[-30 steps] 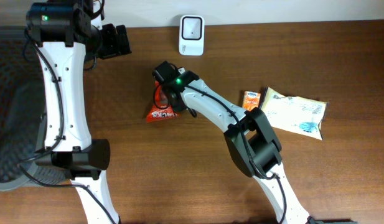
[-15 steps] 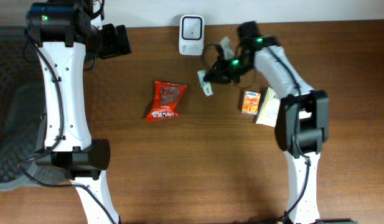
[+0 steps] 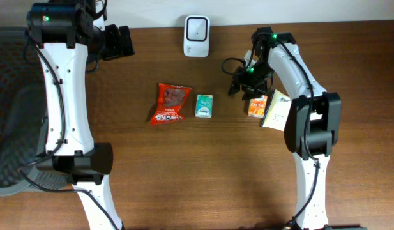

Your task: Scan the item barcode

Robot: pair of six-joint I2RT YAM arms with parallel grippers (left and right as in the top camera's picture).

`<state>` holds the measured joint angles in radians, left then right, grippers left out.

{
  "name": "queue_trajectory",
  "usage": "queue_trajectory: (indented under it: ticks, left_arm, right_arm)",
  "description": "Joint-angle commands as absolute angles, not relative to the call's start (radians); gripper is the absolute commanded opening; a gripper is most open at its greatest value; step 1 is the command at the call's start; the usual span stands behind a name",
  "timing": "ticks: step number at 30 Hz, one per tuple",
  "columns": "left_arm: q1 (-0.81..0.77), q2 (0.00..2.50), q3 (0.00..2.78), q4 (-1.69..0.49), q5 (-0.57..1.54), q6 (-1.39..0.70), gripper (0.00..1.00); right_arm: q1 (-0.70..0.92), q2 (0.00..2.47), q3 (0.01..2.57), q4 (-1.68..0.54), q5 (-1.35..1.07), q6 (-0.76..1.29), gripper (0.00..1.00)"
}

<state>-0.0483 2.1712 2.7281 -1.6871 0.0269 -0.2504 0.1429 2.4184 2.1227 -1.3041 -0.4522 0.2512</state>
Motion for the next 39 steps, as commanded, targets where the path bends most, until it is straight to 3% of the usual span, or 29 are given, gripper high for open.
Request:
queue_trajectory:
  ticks: [1,2,10,11,12,19,21,24,29,31,32,33,35,39]
  left_arm:
    - [-0.044,2.173,2.731,-1.688,0.031,-0.242,0.99]
    - [-0.045,2.173,2.731,-1.688,0.031,-0.242,0.99]
    - [-0.044,2.173,2.731,-1.688,0.031,-0.242,0.99]
    - [-0.045,2.173,2.731,-1.688,0.031,-0.242,0.99]
    - [-0.045,2.173,2.731,-1.688,0.031,-0.242,0.99]
    - [-0.045,2.173,2.731,-1.688,0.031,-0.242,0.99]
    - [-0.045,2.173,2.731,-1.688,0.031,-0.242,0.99]
    - [-0.045,2.173,2.731,-1.688,0.031,-0.242,0.99]
    - [-0.045,2.173,2.731,-1.688,0.031,-0.242,0.99]
    - [-0.044,2.173,2.731,-1.688,0.031,-0.242,0.99]
    - [-0.044,2.173,2.731,-1.688,0.031,-0.242,0.99]
    - [-0.045,2.173,2.731,-1.688,0.031,-0.242,0.99]
    - [-0.045,2.173,2.731,-1.688,0.031,-0.242,0.99]
    - [-0.045,2.173,2.731,-1.688,0.031,-0.242,0.99]
  right_arm:
    - [0.23,2.397,2.107,-1.259,-0.437,0.217,0.52]
    - [0.269,2.397,2.094,-1.224,-0.437,0.218,0.46]
    - [0.335,2.399,1.955,-1.075,-0.407,0.297,0.41]
    - [0.335,2.399,1.926,-1.045,-0.427,0.298,0.27]
    - [0.334,2.399,1.918,-1.047,-0.445,0.297,0.04]
    - [0.219,2.394,1.919,-1.116,-1.199,-0.062,0.04]
    - [0.188,2.394,1.919,-1.187,-1.256,-0.169,0.04]
    - [0.174,2.394,1.919,-1.192,-1.137,-0.109,0.04]
    - [0.171,2.379,1.997,-1.172,-0.327,0.291,0.04]
    - [0.161,2.379,2.007,-1.175,-0.207,0.324,0.04]
    - [0.157,2.379,2.007,-1.175,-0.196,0.323,0.11]
    - [0.155,2.379,2.007,-1.175,-0.178,0.324,0.28]
    - [0.156,2.379,2.019,-1.192,-0.159,0.324,0.47]
    - [0.157,2.379,2.212,-1.362,-0.081,0.331,0.5]
